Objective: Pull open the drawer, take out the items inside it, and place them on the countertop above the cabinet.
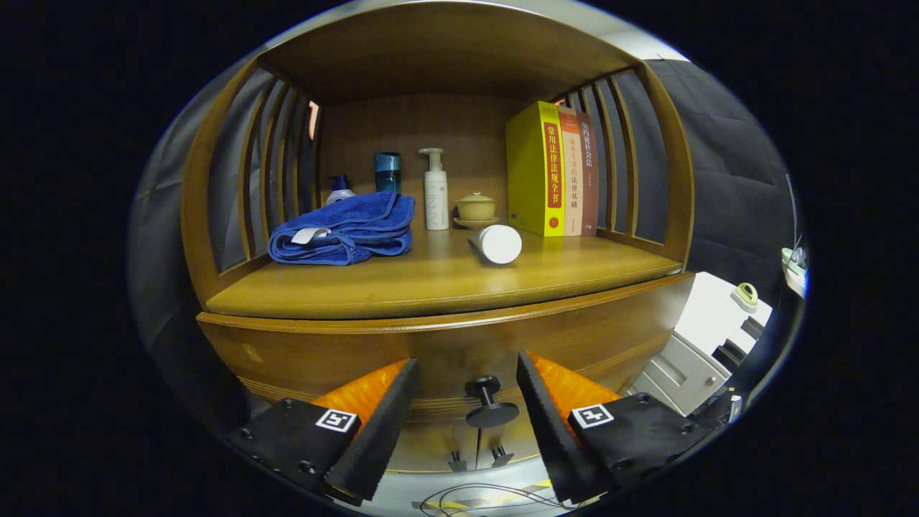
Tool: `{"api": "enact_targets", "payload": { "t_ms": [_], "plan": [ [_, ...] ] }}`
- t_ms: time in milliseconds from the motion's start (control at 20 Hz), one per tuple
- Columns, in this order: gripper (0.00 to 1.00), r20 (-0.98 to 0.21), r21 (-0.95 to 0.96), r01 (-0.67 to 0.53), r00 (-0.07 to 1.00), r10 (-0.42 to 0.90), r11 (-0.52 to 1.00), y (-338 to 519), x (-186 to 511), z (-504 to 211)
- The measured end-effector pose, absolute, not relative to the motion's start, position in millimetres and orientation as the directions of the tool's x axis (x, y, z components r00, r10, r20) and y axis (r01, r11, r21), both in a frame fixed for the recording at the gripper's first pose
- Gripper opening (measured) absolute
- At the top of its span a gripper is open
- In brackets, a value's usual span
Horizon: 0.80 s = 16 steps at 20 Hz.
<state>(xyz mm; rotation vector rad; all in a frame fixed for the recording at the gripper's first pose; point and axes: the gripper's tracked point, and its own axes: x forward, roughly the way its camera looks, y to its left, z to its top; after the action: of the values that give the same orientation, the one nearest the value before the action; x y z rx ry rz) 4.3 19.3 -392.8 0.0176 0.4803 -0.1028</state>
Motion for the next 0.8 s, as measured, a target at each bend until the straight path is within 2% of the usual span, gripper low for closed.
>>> {"api": "enact_targets", "payload": {
  "t_ms": [500,800],
  "plan": [
    [0.96,-0.454,-0.009,0.084,0.888,-0.078,0.996,18,-2,-381],
    [0.96,-0.409,-0.004,0.073,0.91,-0.068,0.997,1,-9,-305]
  ]
}}
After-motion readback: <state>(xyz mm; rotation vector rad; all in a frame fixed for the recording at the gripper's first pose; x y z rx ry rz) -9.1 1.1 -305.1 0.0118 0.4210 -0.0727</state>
